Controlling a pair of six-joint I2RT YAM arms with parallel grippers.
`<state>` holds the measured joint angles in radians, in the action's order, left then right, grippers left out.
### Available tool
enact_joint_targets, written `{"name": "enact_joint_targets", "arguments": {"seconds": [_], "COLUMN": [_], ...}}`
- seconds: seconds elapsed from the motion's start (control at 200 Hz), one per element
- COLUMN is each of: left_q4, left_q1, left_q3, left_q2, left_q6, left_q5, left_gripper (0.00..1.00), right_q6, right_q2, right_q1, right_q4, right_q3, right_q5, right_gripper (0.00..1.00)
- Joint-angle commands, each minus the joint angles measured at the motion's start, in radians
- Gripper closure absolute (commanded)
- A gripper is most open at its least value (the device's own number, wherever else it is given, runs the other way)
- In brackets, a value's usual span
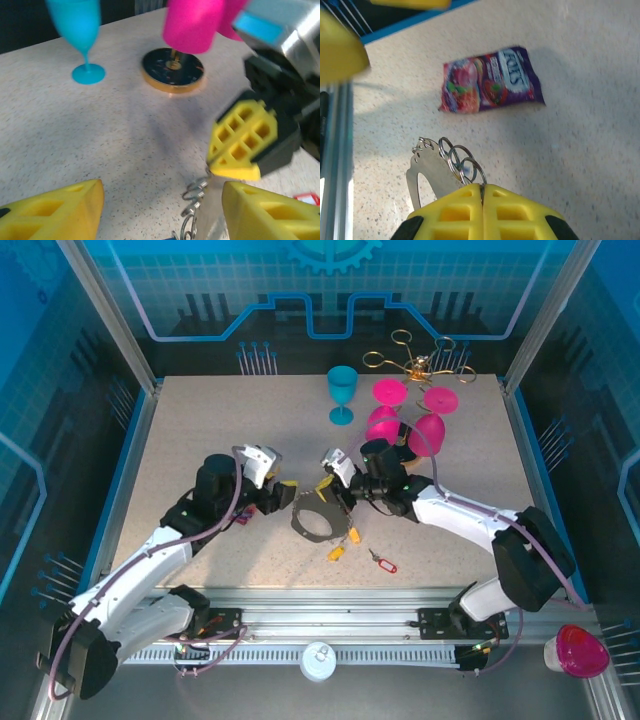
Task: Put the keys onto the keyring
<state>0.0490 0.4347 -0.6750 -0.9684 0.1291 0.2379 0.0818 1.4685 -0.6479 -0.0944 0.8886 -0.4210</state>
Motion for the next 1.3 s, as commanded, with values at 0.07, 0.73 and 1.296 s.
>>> {"name": "enact_joint_targets", "arguments": {"seconds": [0.07, 0.73, 1.296], "left_q4": [0.103, 0.014, 0.125], "left_q1": [-0.004, 0.005, 0.013], "left_q3": [-0.052, -0.027, -0.058], "left_q2": [0.048, 0.059, -0.090], "left_q6": [0.229, 0.237, 0.107], "left_q5": [0.167, 0.289, 0.338], "left_gripper": [0.35, 0.34, 0.38], "right_q6": [0.119, 0.416, 0.337], "right_q2": [-0.083, -0.140, -0.140], "right_q1": [0.008, 0.025, -0.036], "right_q4": [-0.119, -0.169, -0.284], "right_q3": [-0.042, -0.095, -0.102], "right_q5": [-0.138, -0.235, -0.102], "right_gripper": [1.00, 1.00, 1.00]}}
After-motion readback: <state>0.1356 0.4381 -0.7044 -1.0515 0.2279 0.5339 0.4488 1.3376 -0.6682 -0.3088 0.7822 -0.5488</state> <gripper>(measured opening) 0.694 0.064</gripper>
